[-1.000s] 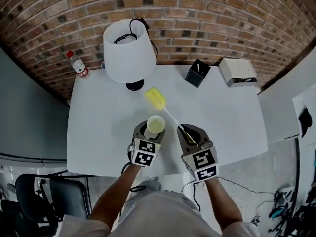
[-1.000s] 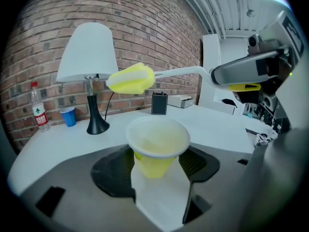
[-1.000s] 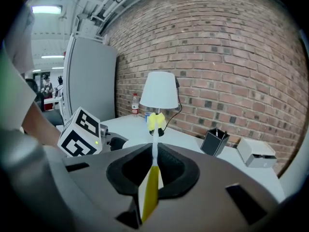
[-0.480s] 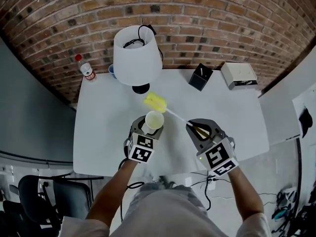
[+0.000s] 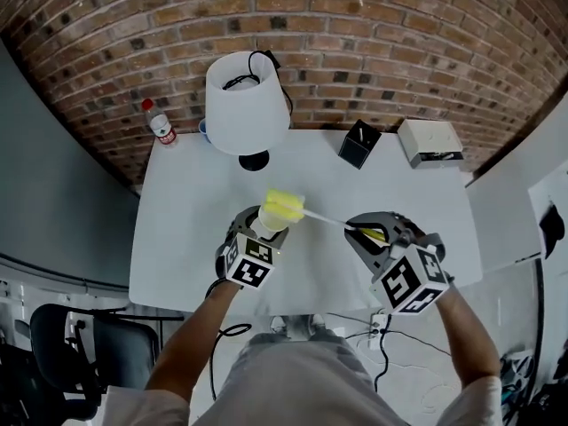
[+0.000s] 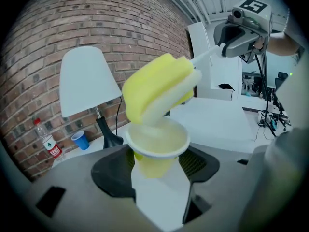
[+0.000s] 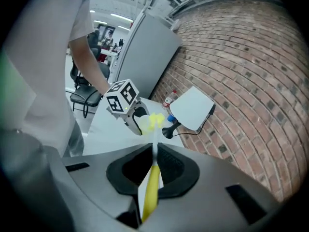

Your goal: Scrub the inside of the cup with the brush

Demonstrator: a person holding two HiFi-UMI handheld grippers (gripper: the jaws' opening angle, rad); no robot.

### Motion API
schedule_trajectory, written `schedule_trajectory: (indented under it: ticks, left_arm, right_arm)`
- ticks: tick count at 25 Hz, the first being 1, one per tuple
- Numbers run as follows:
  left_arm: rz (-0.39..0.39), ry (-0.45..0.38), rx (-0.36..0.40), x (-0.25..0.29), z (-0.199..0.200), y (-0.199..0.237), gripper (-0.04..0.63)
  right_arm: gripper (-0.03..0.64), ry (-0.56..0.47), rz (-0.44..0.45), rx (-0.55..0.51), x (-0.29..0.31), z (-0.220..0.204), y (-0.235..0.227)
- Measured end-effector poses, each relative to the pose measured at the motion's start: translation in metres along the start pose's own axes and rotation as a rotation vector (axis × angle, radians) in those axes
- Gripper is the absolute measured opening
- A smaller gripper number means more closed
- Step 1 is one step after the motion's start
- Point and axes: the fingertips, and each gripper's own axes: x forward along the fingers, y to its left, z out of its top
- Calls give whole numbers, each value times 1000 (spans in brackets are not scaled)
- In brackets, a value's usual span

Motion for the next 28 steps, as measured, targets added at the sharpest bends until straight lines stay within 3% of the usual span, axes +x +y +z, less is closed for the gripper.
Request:
schedule_trajectory:
  ticks: [11,19,23,28]
  left_arm:
    - [56,83,173,10,14,-34,295]
    - [82,146,408,12,22,-61,295]
    - [94,154,446,10,26,-63,296]
    - [92,149,492,10,29,-68,296]
  right_arm:
    - [28,73,99,-326,-23,-38,4]
    - [28,131,121,-566,-28,-44,8]
    - [28,150,103,-607,-26,-43,12]
    - [28,182,87,-578,-17,-44,19]
